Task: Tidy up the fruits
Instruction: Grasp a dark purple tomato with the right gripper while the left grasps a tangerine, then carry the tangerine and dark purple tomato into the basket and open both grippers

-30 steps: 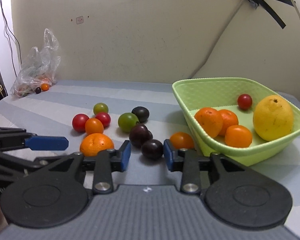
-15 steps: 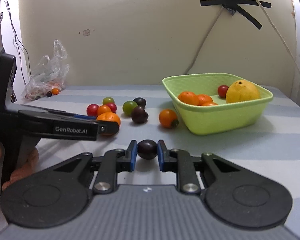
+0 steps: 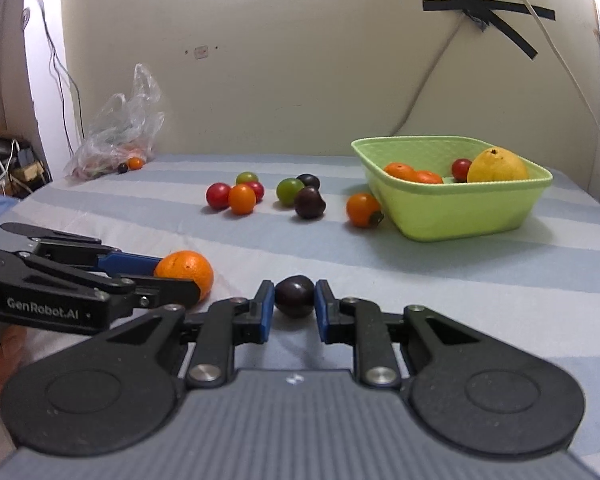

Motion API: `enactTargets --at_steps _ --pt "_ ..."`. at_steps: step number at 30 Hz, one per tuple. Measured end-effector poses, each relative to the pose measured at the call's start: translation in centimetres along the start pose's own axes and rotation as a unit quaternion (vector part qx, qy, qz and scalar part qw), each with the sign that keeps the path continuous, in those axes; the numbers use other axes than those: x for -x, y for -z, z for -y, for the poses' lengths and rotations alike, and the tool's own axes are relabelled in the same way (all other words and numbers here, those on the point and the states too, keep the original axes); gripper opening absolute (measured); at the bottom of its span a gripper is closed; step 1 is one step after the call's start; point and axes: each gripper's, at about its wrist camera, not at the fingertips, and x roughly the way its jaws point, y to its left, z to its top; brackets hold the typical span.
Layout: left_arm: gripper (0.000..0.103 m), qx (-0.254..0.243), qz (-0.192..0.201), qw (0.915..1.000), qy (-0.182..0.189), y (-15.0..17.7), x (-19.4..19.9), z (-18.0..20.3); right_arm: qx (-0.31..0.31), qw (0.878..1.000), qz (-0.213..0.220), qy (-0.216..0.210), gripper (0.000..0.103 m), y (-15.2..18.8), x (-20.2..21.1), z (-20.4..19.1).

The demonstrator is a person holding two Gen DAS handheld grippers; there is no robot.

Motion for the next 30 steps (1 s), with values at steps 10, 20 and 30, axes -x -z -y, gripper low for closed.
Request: enactTargets --at_steps 10,20,30 --pt "0.046 -0.009 -0.002 0.9999 -0.011 0.11 -0.23 0.38 0.003 1.000 -0.014 -0.001 0.042 0.04 -0.50 -0.14" --pt "0.042 -0.013 0.003 0.9997 -0.018 0.01 -0.38 0.55 0.006 1.000 -0.020 -0.002 0.027 0.05 -0.95 -0.13" --pt "0.042 -0.026 0.006 0.9993 -0.028 0.18 -0.27 0.95 -0.006 1.000 -0.006 -0.006 0.027 0.31 -0.28 0.29"
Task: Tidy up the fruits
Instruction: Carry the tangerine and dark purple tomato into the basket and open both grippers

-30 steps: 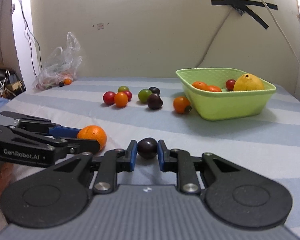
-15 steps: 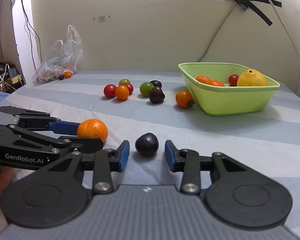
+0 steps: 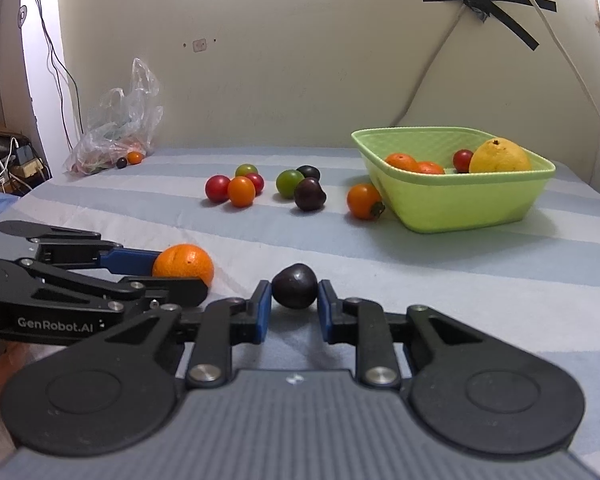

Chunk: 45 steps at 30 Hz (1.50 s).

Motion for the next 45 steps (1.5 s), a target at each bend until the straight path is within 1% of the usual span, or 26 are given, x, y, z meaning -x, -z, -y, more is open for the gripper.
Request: enactTargets --at_steps 10,21,25,33,45 --pt "0.042 -0.010 0.004 0.9999 -0.011 0.1 0.3 0.4 -0.004 1.000 0.003 0.004 0.027 0.0 0.2 0.1" --pt "0.042 -0.012 0.006 0.9998 -0.013 0.2 0.4 0.4 -0.020 0.999 0.023 0.016 0.027 0.1 0.7 0.4" --pt "0.042 -0.008 0.005 0.9999 -0.010 0.2 0.4 0.3 -0.022 0.999 0.028 0.017 0.027 0.1 0.9 0.6" --pt "0.042 0.022 0.001 0.9997 0.006 -0.1 0.3 -0.9 -0.029 0.999 0.034 0.019 0.027 0.3 1.1 0.6" --pt "0.042 0.023 0.000 0.9997 0.006 -0.1 0.2 -0.8 -0.032 0.999 0.035 0.011 0.027 0.3 1.1 0.8"
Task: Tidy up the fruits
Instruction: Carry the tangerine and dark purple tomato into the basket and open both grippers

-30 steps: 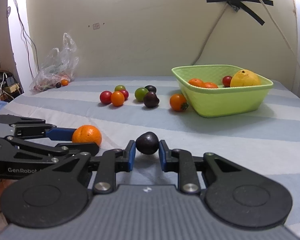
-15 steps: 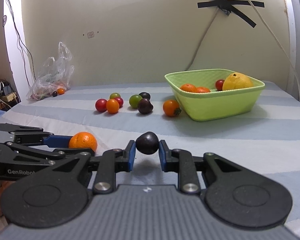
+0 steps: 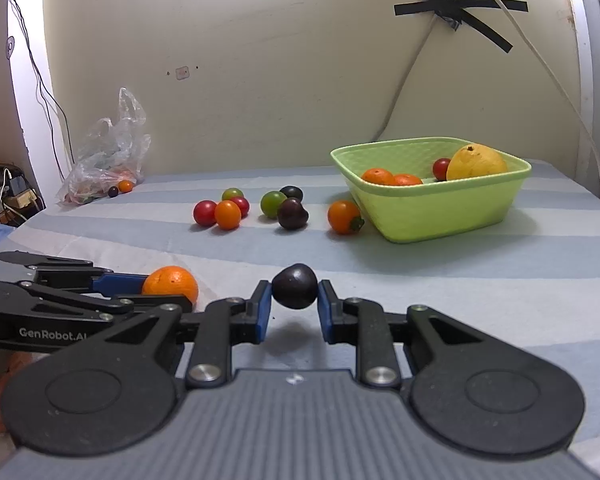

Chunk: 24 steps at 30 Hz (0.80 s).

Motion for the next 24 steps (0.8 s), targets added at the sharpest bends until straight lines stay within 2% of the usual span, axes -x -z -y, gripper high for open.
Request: enactTargets --at_steps 5,9,12,18,21,24 --pt "0.042 0.006 -0.003 1.0000 0.005 -0.1 0.0 -0.2 -0.006 1.000 0.010 0.001 0.027 0.1 0.3 0.1" --pt "0.042 0.028 -0.018 0.9989 0.033 -1.4 -0.7 -0.4 -0.033 0.999 0.031 0.005 0.027 0.0 0.9 1.0" --pt "0.042 0.017 -0.010 0.9989 0.043 -4.2 -1.4 0.2 -0.052 0.998 0.037 0.013 0.027 -0.8 0.9 2.3" --pt "0.042 -0.016 0.012 0.9973 0.071 -11.9 -5.1 2.6 -0.035 0.996 0.070 0.044 0.028 -4.6 0.6 5.0" --pt "0.042 -0.017 0.001 0.9975 0.069 -14.8 -8.9 3.4 -0.014 0.995 0.071 0.069 0.028 -6.1 -1.1 6.5" --pt "0.042 -0.007 -0.022 0.9977 0.063 -16.5 -12.6 3.9 -0.022 0.995 0.058 0.073 0.028 -6.7 -3.1 8.1"
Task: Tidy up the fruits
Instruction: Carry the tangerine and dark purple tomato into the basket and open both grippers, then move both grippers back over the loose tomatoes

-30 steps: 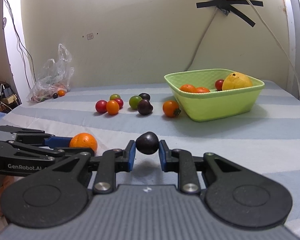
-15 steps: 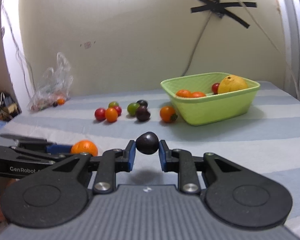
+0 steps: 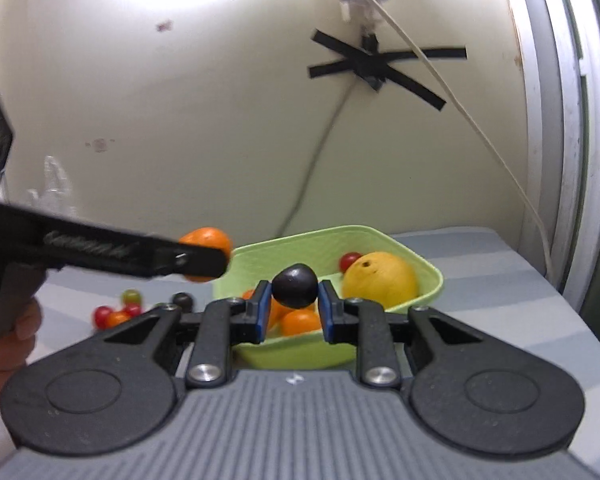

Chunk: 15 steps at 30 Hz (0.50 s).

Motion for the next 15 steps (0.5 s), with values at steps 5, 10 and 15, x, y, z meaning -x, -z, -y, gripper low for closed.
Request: enactTargets --at_steps 5,10,15 --pt "0.042 0.010 -0.031 0.9994 -0.013 -0.9 -4.5 -0.3 -0.003 1.000 -0.009 0.002 0.028 0.4 -1.4 1.0" --pt "0.054 0.008 -0.037 0.9989 -0.027 -0.9 -5.9 -0.2 -0.005 1.000 -0.007 0.002 0.039 0.6 -1.5 1.2" --pt "0.054 0.018 -0.006 0.9996 -0.019 -1.3 -2.6 -0.9 -0.012 1.000 0.011 0.010 0.048 0.9 -0.6 1.1"
